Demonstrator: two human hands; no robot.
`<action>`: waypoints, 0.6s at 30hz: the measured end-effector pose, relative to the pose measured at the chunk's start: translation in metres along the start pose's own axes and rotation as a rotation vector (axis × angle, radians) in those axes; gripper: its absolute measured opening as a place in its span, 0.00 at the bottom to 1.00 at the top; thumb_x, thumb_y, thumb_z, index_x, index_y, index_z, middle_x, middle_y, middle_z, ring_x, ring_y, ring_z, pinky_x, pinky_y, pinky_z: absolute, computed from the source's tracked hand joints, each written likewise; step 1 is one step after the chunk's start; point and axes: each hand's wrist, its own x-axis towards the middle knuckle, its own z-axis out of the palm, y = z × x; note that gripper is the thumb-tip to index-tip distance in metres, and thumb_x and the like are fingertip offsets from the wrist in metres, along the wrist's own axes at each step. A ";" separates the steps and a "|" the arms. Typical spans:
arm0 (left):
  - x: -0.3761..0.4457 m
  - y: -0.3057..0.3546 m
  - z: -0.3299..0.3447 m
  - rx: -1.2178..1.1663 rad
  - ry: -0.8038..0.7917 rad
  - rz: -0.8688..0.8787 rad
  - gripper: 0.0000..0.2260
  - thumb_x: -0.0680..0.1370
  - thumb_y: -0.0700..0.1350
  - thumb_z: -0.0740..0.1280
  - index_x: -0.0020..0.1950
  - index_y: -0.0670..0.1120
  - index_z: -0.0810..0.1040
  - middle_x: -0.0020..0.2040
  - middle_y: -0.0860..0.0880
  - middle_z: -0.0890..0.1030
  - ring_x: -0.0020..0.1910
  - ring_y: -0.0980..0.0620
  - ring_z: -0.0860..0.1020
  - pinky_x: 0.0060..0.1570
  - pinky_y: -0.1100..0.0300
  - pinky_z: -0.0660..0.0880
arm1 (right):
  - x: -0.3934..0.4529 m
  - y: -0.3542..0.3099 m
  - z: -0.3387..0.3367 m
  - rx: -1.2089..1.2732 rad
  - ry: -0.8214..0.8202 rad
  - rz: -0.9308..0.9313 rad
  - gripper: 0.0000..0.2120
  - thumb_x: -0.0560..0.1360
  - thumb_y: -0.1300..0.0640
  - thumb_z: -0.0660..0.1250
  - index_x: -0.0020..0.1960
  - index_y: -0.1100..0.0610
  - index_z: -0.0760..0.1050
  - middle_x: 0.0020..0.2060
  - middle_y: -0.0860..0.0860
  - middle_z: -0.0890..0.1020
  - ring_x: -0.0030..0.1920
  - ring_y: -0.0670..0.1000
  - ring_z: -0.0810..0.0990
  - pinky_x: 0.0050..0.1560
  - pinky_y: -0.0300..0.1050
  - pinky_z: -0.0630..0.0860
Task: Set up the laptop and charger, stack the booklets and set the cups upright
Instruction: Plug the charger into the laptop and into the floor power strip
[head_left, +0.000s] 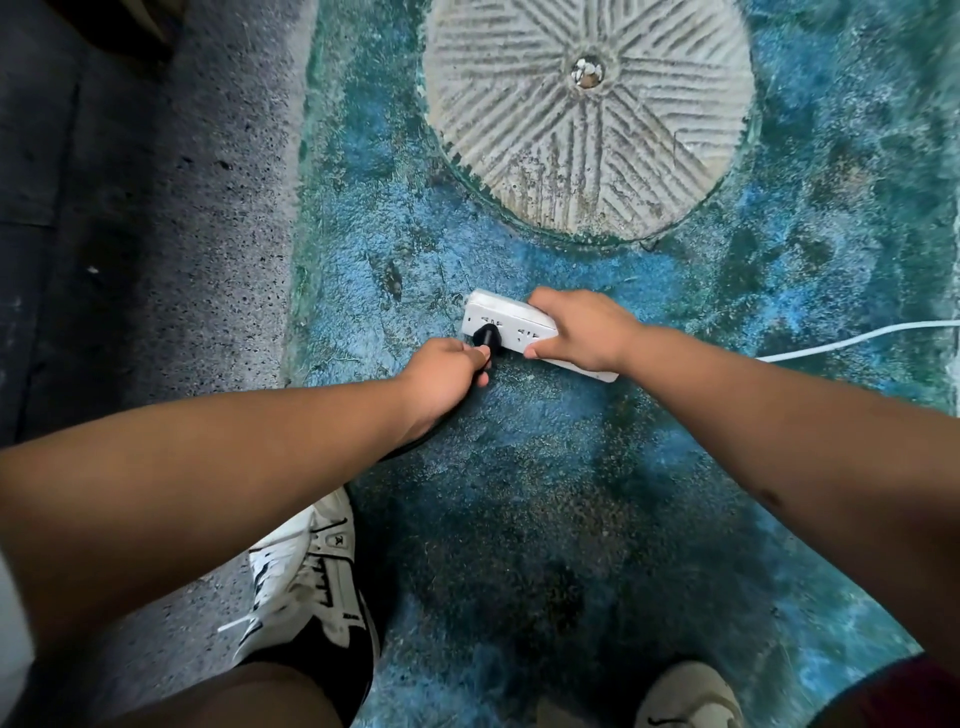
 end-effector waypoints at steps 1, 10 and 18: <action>0.000 0.002 0.000 0.026 -0.001 0.009 0.10 0.81 0.47 0.65 0.42 0.45 0.80 0.33 0.50 0.79 0.26 0.55 0.74 0.28 0.64 0.68 | -0.001 0.000 0.000 0.013 0.001 0.005 0.19 0.72 0.42 0.72 0.52 0.50 0.67 0.44 0.53 0.78 0.43 0.55 0.76 0.36 0.45 0.67; -0.003 -0.001 0.000 0.095 0.025 0.035 0.14 0.80 0.53 0.64 0.41 0.46 0.79 0.31 0.50 0.78 0.27 0.54 0.72 0.31 0.60 0.67 | -0.006 -0.007 -0.004 0.100 -0.049 0.009 0.16 0.73 0.44 0.71 0.50 0.47 0.66 0.39 0.45 0.74 0.42 0.53 0.75 0.36 0.44 0.67; -0.007 -0.004 -0.001 0.069 0.020 0.045 0.13 0.81 0.52 0.64 0.42 0.46 0.79 0.32 0.50 0.79 0.28 0.54 0.72 0.32 0.59 0.66 | -0.012 -0.017 -0.016 0.102 -0.105 -0.007 0.16 0.73 0.46 0.72 0.53 0.51 0.70 0.47 0.52 0.80 0.47 0.56 0.78 0.48 0.50 0.76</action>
